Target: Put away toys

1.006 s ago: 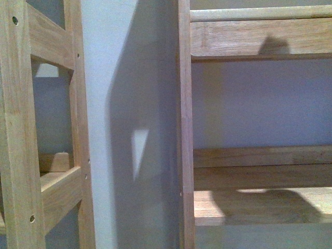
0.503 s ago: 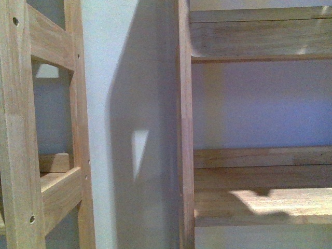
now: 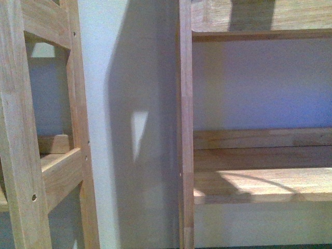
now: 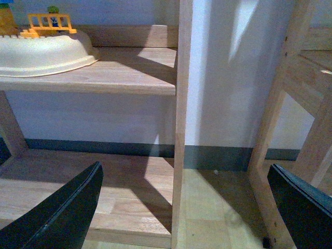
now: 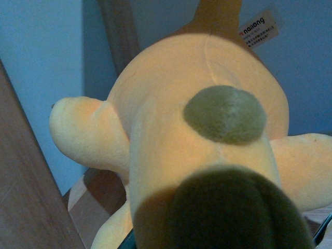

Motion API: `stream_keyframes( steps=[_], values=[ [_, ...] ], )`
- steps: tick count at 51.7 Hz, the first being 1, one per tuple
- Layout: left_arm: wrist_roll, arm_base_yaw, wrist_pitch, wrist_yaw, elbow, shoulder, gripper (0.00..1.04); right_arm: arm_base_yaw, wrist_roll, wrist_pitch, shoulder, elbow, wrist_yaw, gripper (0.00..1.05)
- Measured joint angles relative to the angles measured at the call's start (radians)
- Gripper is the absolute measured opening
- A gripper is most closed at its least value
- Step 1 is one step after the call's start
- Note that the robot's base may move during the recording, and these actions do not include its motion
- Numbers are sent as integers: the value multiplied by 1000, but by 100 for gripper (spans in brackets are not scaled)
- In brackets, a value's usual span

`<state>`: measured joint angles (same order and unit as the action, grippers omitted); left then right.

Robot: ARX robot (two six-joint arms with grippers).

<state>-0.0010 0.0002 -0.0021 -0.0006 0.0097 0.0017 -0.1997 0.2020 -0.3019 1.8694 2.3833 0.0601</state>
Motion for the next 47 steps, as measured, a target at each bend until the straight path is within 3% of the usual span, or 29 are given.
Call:
stream_keyframes(
  steps=[15,28,47],
  values=[
    [0,0,0,0,0,0,98,-1,50,-86,62,120,2,11],
    [0,0,0,0,0,0,98,11,98,-106,69,90,-9,11],
    [0,0,0,0,0,0,98,73,238,62,22,-91,-139,11]
  ],
)
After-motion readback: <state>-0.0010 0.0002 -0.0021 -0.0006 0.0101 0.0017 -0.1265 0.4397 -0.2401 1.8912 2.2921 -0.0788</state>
